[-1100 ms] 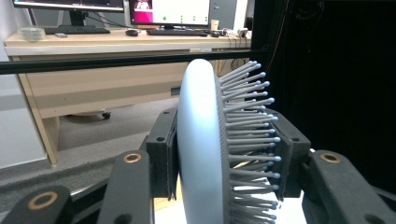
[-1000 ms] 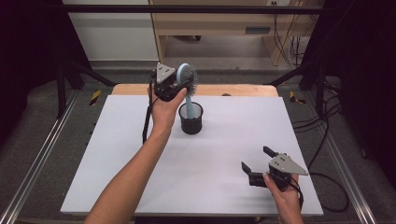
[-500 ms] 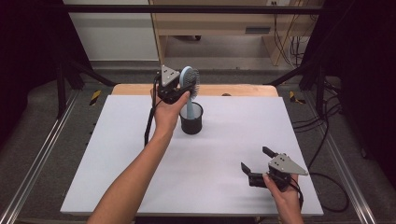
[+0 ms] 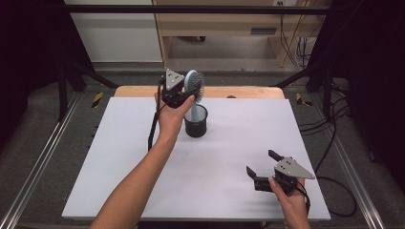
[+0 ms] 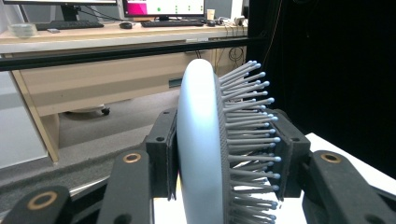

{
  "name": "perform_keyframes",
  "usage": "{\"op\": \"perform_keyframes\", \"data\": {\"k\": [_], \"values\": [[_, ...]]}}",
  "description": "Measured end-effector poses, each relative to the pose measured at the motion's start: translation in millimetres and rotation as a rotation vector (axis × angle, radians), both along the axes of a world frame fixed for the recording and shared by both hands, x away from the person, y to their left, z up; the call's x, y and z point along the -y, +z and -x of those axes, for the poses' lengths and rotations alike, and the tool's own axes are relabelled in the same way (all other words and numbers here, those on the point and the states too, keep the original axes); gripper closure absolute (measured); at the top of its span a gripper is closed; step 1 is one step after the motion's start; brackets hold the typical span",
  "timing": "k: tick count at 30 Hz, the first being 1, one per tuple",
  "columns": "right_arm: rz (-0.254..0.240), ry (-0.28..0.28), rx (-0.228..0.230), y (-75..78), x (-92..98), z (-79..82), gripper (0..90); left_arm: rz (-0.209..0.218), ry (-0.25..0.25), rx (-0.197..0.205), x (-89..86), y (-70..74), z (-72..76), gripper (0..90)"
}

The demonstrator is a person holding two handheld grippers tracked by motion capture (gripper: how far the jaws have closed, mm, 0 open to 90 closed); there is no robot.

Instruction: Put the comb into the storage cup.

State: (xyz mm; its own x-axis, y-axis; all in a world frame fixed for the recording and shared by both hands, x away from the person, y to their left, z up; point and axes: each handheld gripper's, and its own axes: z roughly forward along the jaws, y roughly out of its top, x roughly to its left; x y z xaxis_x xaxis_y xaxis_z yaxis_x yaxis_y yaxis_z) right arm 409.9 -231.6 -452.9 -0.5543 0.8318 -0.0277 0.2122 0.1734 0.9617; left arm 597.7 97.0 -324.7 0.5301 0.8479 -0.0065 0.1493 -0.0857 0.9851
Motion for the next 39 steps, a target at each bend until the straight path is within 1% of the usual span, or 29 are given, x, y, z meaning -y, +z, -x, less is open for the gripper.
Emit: {"op": "perform_keyframes", "data": {"k": [6,10,16,30,39], "values": [[0.001,0.001,0.000,-0.1,-0.1,0.0,2.7,0.003,-0.001,-0.003,1.0,-1.9,-0.3,51.7],[0.001,0.002,0.001,-0.1,-0.2,0.0,2.6,-0.003,-0.004,-0.004,2.2,-3.0,-0.3,51.7],[0.001,0.003,-0.001,-0.3,-0.5,-0.1,2.7,0.006,-0.005,-0.009,2.5,-5.0,-0.4,51.7],[-0.004,0.013,-0.004,-0.5,-1.4,-0.5,2.7,0.017,-0.008,-0.029,3.3,-15.9,0.6,51.6],[-0.004,0.014,-0.006,-1.2,-1.8,-0.9,2.6,0.050,-0.017,-0.039,7.5,-18.8,1.1,51.6]]}}
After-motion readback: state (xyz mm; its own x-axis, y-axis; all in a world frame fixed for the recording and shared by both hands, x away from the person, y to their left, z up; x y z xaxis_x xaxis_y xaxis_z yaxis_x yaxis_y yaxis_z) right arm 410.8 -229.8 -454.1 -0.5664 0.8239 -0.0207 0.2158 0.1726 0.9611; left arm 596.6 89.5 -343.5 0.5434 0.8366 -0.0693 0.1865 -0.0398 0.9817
